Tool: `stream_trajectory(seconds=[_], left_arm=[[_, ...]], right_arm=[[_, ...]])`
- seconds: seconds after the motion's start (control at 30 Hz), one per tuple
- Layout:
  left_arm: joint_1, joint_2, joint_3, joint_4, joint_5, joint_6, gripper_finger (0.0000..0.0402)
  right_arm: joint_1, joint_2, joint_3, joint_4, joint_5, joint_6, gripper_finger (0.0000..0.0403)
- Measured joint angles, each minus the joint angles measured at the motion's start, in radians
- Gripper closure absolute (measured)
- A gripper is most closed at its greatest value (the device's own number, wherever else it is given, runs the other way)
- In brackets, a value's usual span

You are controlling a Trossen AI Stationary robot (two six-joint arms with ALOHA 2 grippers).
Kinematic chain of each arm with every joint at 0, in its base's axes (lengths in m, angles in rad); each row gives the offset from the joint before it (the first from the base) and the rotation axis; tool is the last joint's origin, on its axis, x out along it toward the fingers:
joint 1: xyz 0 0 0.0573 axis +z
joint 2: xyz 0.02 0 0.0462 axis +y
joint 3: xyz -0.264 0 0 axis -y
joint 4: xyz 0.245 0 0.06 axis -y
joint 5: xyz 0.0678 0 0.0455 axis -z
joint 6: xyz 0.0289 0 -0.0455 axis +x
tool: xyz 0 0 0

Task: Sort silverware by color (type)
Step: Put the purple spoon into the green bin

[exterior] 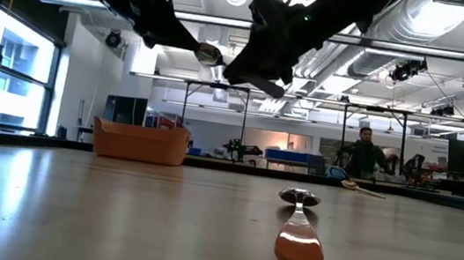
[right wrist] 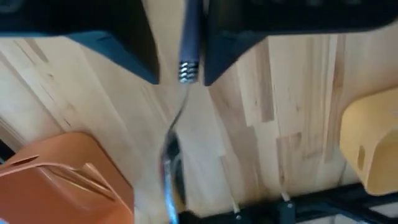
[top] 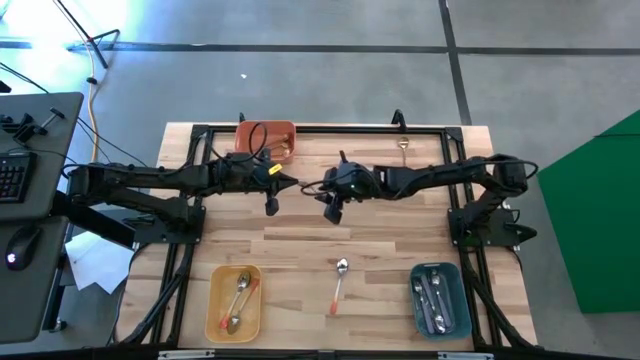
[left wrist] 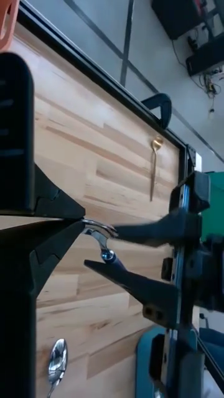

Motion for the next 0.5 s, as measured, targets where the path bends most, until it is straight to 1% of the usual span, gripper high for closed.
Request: stream_trajectory(seconds=[0.1, 0.13, 0.17, 0.23, 0.33, 0.4, 0.5], left_arm=[[0.000, 0.000, 0.000, 0.011, 0.001, 0.000, 0.0402], [0.000, 0.000, 0.000, 0.017, 0.007, 0.001, 0.0401], [-0.002, 0.000, 0.000, 0.028, 0.004, 0.001, 0.0400], [-0.002, 0.001, 0.000, 0.051, 0.002, 0.001, 0.0393], [-0.009, 0.001, 0.000, 0.108, 0.002, 0.035, 0.0370], [-0.012, 0.000, -0.020, 0.204, -0.004, 0.050, 0.0349], [-0.013, 0.000, -0.091, 0.373, 0.006, 0.053, 0.0316]], right_arm=[[0.007, 0.000, 0.000, -0.008, -0.002, -0.010, 0.0360], [0.009, 0.000, 0.000, -0.016, 0.008, -0.007, 0.0378], [0.013, 0.000, 0.000, -0.021, 0.007, -0.007, 0.0384], [0.021, -0.006, 0.000, -0.029, 0.012, 0.010, 0.0377], [0.045, -0.041, 0.000, -0.087, 0.043, 0.022, 0.0372], [0.069, -0.069, -0.001, -0.147, 0.098, 0.043, 0.0383], [0.117, -0.119, -0.002, -0.224, 0.178, 0.102, 0.0385]])
